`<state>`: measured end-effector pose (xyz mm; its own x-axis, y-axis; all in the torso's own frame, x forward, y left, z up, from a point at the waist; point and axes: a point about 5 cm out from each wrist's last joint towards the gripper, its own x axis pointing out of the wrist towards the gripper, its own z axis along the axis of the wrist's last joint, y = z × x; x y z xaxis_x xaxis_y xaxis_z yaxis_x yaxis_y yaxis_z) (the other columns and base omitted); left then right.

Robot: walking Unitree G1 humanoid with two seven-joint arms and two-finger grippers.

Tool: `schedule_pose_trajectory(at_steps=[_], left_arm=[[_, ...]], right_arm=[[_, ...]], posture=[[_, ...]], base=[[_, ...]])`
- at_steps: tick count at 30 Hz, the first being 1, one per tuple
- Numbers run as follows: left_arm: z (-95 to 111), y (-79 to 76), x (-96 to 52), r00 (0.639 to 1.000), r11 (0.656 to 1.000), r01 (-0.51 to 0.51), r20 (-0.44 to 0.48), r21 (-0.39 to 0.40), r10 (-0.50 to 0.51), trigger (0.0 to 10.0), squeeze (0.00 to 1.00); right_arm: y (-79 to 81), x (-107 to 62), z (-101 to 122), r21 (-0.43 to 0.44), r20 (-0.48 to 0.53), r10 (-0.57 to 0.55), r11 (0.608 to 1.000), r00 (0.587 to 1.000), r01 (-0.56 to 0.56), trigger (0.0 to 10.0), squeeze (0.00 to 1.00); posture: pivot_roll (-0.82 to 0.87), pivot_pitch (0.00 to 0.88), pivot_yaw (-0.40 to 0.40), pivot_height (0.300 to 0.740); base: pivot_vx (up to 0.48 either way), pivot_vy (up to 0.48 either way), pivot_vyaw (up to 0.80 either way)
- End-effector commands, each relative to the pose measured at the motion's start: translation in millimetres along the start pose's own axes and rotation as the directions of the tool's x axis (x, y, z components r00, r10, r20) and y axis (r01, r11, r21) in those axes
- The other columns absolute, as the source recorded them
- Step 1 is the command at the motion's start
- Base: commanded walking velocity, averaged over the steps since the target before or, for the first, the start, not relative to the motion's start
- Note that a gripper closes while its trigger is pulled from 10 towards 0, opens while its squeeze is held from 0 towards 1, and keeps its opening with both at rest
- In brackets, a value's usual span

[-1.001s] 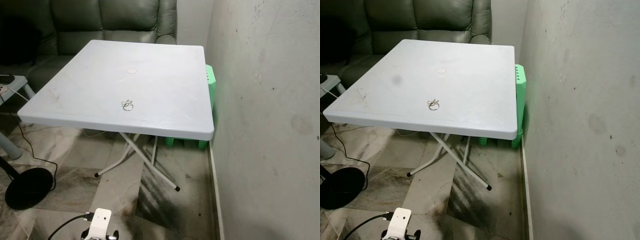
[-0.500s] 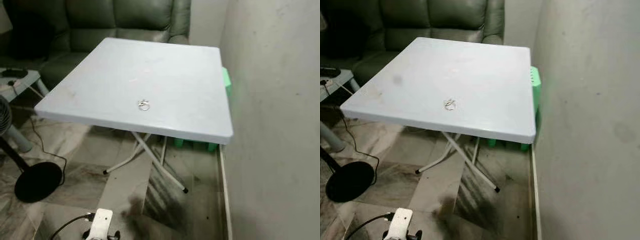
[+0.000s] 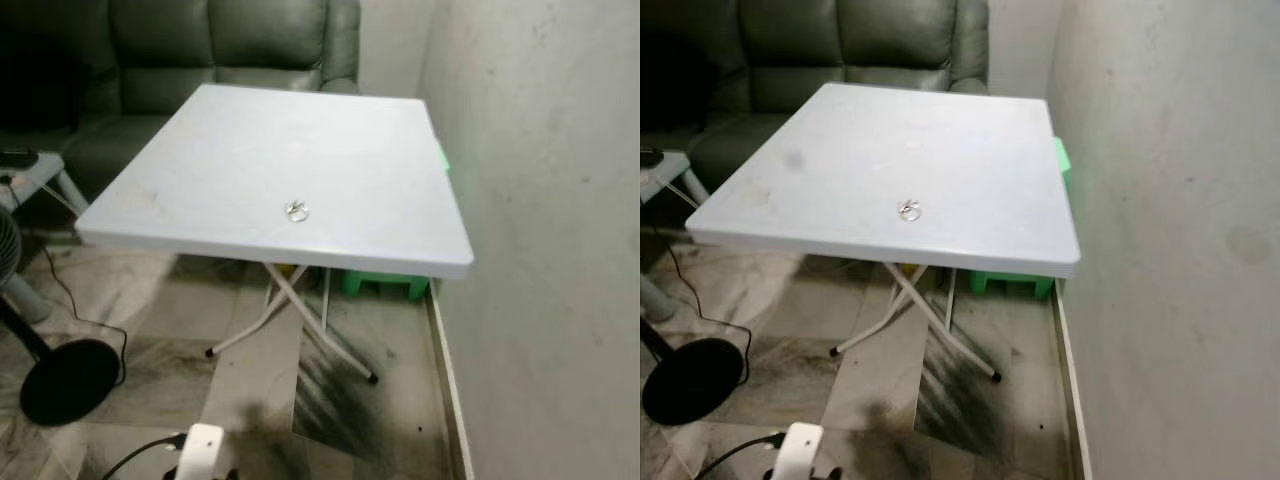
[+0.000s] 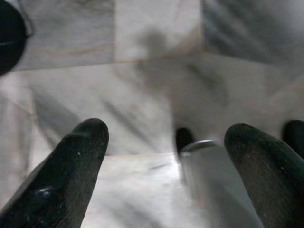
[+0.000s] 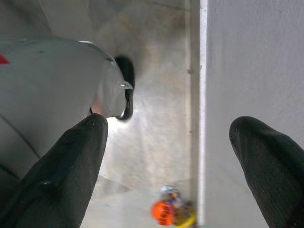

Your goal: Hang keys on a hook

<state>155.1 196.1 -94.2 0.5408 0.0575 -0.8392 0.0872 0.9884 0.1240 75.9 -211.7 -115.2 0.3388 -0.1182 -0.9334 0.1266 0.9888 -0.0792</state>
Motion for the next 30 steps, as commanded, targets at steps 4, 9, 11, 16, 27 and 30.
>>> schedule_pose_trajectory(at_steps=[4, 9, 11, 16, 27, 30], left_arm=[[9.3, -9.2, 2.1, 0.999, 1.000, 0.023, 0.025, -0.005, -0.023, 10.0, 0.00], [9.1, -9.0, 2.1, 0.999, 1.000, 0.023, 0.023, -0.006, -0.023, 10.0, 0.00], [8.9, -9.1, 2.1, 0.999, 1.000, 0.023, 0.022, -0.006, -0.023, 10.0, 0.00], [8.9, -9.6, 2.1, 1.000, 1.000, 0.022, 0.021, -0.009, -0.022, 10.0, 0.00], [6.7, -8.0, 1.7, 1.000, 1.000, 0.019, 0.016, -0.009, -0.019, 10.0, 0.00], [6.6, -7.3, 1.6, 1.000, 1.000, 0.018, 0.016, -0.007, -0.018, 10.0, 0.00]], right_arm=[[26.2, 1.3, 0.3, 0.013, -0.013, 0.069, 0.998, 0.998, -0.069, 10.0, 0.00], [24.4, 1.1, -0.8, 0.015, -0.013, 0.066, 0.998, 0.998, -0.066, 10.0, 0.00], [23.9, 1.0, -1.2, 0.016, -0.013, 0.066, 0.998, 0.998, -0.066, 10.0, 0.00], [23.3, 1.0, -1.0, 0.016, -0.013, 0.067, 0.998, 0.998, -0.067, 10.0, 0.00], [23.6, 0.9, -1.6, 0.015, -0.014, 0.068, 0.998, 0.998, -0.068, 10.0, 0.00], [23.9, 0.9, -1.9, 0.014, -0.015, 0.069, 0.998, 0.997, -0.069, 10.0, 0.00]], posture=[[-0.06, 0.000, 0.010, 0.740], [-0.06, 0.000, 0.009, 0.740], [-0.06, 0.000, 0.009, 0.740], [-0.06, 0.000, 0.007, 0.740], [-0.06, 0.000, 0.008, 0.740], [-0.05, 0.000, 0.008, 0.740]], base=[[0.000, 0.431, 0.00], [0.000, 0.430, 0.00], [0.000, 0.431, 0.00], [0.000, 0.429, 0.00], [0.000, 0.428, 0.00], [0.000, 0.416, 0.00]])
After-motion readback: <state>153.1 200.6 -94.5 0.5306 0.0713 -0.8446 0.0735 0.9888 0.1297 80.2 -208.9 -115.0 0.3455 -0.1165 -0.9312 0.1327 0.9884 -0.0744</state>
